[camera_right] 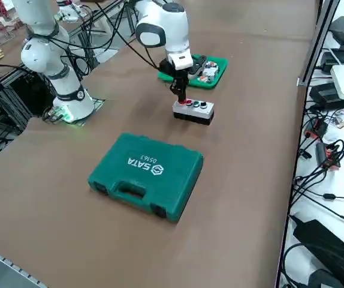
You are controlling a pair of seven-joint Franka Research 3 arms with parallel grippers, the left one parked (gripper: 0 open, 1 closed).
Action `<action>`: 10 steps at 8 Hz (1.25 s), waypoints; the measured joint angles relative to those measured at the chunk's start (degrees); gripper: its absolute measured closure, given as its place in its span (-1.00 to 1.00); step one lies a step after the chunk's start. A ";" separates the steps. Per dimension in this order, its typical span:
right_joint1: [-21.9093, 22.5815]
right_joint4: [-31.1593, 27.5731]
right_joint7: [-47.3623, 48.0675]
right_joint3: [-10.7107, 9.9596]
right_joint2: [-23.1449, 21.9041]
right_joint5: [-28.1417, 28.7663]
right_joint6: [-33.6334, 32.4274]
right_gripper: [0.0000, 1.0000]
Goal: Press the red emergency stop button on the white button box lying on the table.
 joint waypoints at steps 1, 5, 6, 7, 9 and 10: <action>-0.05 0.70 0.00 -0.05 -0.62 0.00 -2.40 0.97; -3.44 14.44 -0.19 -0.50 -6.23 0.00 -24.77 0.68; -5.07 19.77 -0.96 -0.54 -6.33 0.00 -30.57 0.37; -6.97 24.15 -2.06 -0.60 -6.12 0.00 -33.98 0.22; -10.27 28.60 -5.91 -0.76 -5.29 0.00 -36.12 -0.28; -11.51 29.72 -7.48 -0.80 -4.99 0.00 -37.42 -0.67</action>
